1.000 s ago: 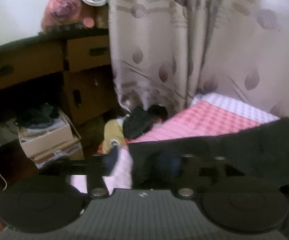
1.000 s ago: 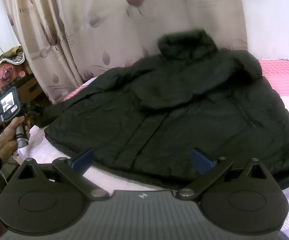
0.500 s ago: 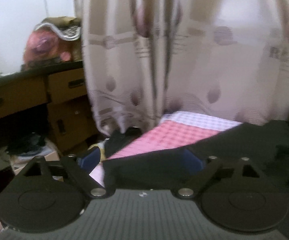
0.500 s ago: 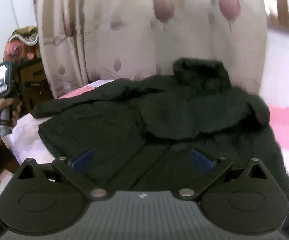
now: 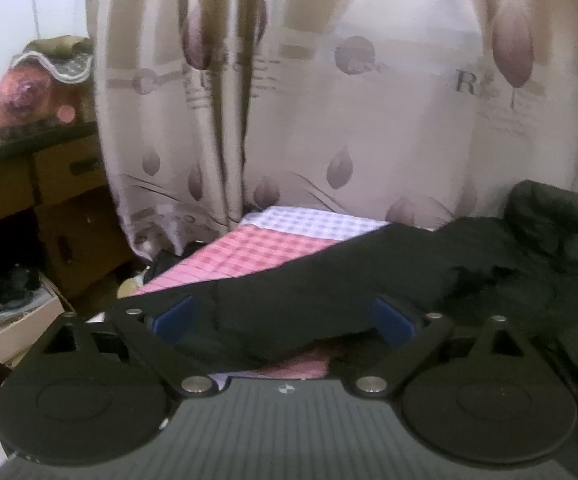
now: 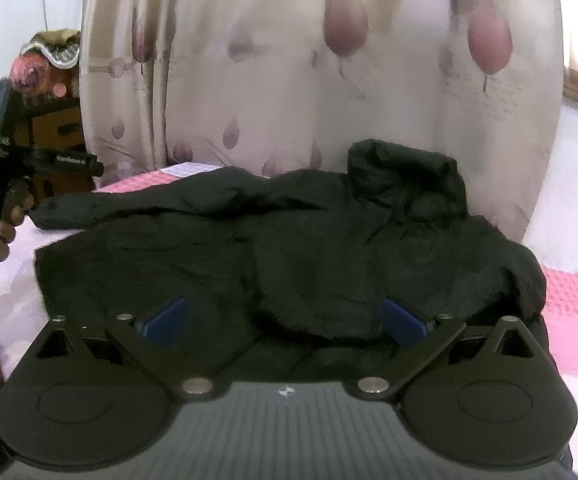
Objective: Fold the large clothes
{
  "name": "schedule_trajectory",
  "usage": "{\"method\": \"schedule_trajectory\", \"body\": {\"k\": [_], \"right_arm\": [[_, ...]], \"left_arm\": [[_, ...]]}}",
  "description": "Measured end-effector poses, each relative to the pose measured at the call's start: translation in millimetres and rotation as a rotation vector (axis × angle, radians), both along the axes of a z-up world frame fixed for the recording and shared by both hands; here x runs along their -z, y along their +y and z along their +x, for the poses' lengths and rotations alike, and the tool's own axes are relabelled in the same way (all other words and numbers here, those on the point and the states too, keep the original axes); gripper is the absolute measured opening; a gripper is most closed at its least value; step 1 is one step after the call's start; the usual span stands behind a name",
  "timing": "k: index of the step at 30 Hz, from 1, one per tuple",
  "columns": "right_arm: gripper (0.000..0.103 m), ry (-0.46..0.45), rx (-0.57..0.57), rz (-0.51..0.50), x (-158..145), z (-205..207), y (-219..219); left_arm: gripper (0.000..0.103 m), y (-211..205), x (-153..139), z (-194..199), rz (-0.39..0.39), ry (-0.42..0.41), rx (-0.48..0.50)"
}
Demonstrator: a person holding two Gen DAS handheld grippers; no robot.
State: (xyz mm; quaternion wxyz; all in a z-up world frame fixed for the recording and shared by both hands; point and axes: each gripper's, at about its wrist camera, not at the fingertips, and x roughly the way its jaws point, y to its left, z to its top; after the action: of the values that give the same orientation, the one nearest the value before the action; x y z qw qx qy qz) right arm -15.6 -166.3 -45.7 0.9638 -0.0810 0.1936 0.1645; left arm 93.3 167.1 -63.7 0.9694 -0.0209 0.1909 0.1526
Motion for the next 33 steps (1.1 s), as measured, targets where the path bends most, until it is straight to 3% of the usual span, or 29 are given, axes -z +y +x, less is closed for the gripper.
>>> {"method": "schedule_trajectory", "body": {"k": [9, 15, 19, 23, 28, 29, 32, 33], "right_arm": [[0.103, -0.084, 0.006, -0.152, 21.4, 26.9, 24.1], [0.103, -0.092, -0.004, -0.202, 34.5, 43.6, 34.7], [0.103, -0.109, -0.021, -0.253, 43.2, 49.5, 44.8], [0.103, -0.112, -0.037, -0.291, 50.0, 55.8, 52.0], [0.103, -0.069, -0.037, -0.337, 58.1, 70.2, 59.6], [0.099, -0.054, -0.032, -0.342, 59.5, 73.8, 60.1], [0.060, 0.008, 0.003, -0.337, 61.5, 88.7, 55.5], [0.058, 0.033, -0.001, -0.327, 61.5, 93.3, 52.8]], "left_arm": [[0.096, -13.9, 28.4, 19.2, -0.022, 0.052, -0.004], [0.097, -12.0, 52.4, 27.1, -0.039, 0.069, -0.025], [0.099, -4.4, 68.6, 28.9, -0.101, 0.056, -0.058], [0.099, 6.6, 79.9, 26.6, -0.214, 0.040, -0.071], [0.101, 10.9, 82.3, 23.8, -0.264, 0.026, -0.086], [0.101, 11.8, 82.6, 23.3, -0.269, 0.026, -0.088], [0.101, 14.7, 83.9, 22.5, -0.297, 0.021, -0.090], [0.101, 15.9, 84.4, 22.1, -0.308, 0.021, -0.093]]}}
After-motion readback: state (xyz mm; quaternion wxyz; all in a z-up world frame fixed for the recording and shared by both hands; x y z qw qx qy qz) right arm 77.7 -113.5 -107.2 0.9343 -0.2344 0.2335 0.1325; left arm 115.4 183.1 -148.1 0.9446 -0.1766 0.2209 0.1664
